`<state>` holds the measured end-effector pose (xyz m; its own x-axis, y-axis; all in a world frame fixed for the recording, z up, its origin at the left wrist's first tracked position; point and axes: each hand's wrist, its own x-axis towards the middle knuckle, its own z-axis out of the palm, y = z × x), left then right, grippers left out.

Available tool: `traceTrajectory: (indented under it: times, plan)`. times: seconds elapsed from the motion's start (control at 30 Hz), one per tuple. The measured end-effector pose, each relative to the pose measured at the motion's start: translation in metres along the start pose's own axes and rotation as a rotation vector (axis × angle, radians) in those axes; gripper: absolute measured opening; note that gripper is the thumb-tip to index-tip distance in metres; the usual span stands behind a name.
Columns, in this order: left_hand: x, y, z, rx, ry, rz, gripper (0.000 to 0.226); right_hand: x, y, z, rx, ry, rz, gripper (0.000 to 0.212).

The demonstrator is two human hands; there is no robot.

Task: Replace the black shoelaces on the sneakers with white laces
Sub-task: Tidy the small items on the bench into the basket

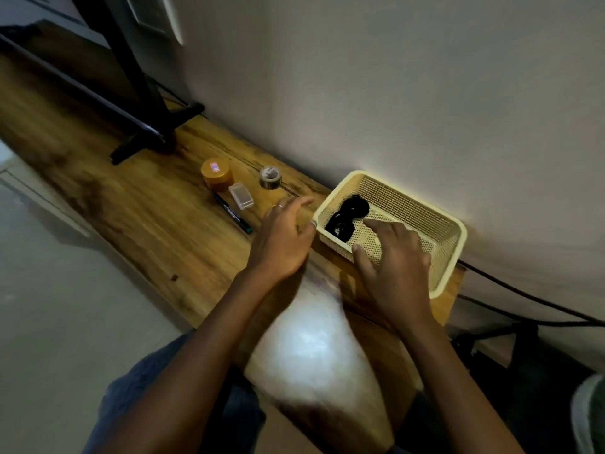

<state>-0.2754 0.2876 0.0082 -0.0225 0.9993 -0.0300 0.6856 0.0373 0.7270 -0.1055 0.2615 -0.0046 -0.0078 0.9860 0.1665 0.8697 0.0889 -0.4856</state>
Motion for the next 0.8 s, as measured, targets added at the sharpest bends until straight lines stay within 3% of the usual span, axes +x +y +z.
traceTrajectory:
  times: [0.13,0.37,0.47,0.63,0.8]
  plan:
    - [-0.001,-0.019,-0.019,0.136,0.058,-0.084,0.051,-0.001,-0.011,0.011,0.032,0.069,-0.077,0.034]
    - [-0.001,-0.059,-0.033,0.331,-0.123,-0.209,0.076,0.021,-0.072,0.036,0.117,0.152,-0.326,0.028]
    - [-0.002,-0.066,-0.036,0.355,-0.173,-0.216,0.073,0.051,-0.097,0.061,0.067,0.043,-0.367,0.025]
    - [0.000,-0.072,-0.036,0.314,-0.231,-0.232,0.074,0.113,-0.111,0.108,-0.255,-0.242,-0.351,0.049]
    - [0.006,-0.073,-0.034,0.294,-0.249,-0.326,0.080,0.142,-0.115,0.123,-0.311,-0.418,-0.299,0.056]
